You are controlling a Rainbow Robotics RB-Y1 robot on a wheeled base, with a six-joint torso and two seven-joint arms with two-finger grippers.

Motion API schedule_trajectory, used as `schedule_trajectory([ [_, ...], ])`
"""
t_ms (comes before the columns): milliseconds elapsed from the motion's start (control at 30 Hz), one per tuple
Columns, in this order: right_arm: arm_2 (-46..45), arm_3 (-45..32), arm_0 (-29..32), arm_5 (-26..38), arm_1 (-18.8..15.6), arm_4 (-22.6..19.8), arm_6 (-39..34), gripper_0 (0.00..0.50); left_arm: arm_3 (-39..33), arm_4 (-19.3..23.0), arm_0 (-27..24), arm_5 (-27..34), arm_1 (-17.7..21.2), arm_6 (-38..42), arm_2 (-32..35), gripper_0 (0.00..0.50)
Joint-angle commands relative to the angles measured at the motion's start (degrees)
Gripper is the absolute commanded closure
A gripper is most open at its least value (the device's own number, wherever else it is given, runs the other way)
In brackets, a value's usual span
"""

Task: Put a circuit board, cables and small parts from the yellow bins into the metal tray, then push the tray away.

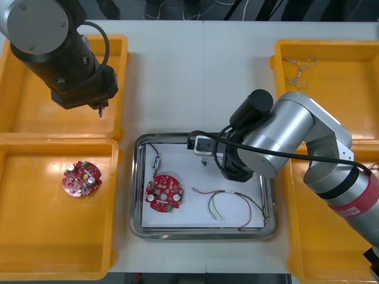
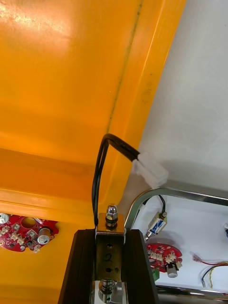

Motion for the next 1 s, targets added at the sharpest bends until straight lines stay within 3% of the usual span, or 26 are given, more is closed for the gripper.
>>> schedule_trajectory([
  [33,1.5,-0.4,0.5,-1.0,0.7,1.0,0.6,0.500,-1.8,0.9,0.5,0.5,2.3,-3.4,1.7,0.500],
  [67,1.6,-0.4,0.5,-1.0,0.7,0.9,0.5,0.500,-1.7,0.9,0.5,0.5,2.3,-3.4,1.8,0.500],
  [100,1.5,-0.4,0.5,-1.0,0.7,0.8,0.5,0.432,-1.8,0.9,0.5,0.5,2.3,-3.4,1.8,0.500],
  [133,1.6,-0.4,0.5,-1.0,0.7,0.9,0.5,0.272,-1.8,0.9,0.5,0.5,2.3,-3.5,1.8,0.500],
  [200,1.6,-0.4,0.5,-1.0,0.7,1.0,0.4,0.021,-1.7,1.0,0.5,0.5,2.2,-3.4,1.8,0.500],
  [233,1.4,-0.5,0.5,-1.0,0.7,1.0,0.3,0.000,-1.8,1.0,0.5,0.5,2.3,-3.5,1.8,0.500],
  [400,0.9,-1.0,0.4,-1.2,0.7,0.8,0.5,0.000,-1.7,1.1,0.5,0.5,2.2,-3.4,1.8,0.500],
  [700,-2.7,-4.2,-0.3,1.7,0.5,-4.8,-0.5,0.000,-1.8,1.3,0.5,0.4,2.2,-3.4,1.9,0.500],
  [1000,-12.7,-8.4,-3.1,15.2,0.3,-12.8,-1.4,0.000,-2.1,1.6,0.5,0.4,2.2,-3.3,2.0,0.500],
])
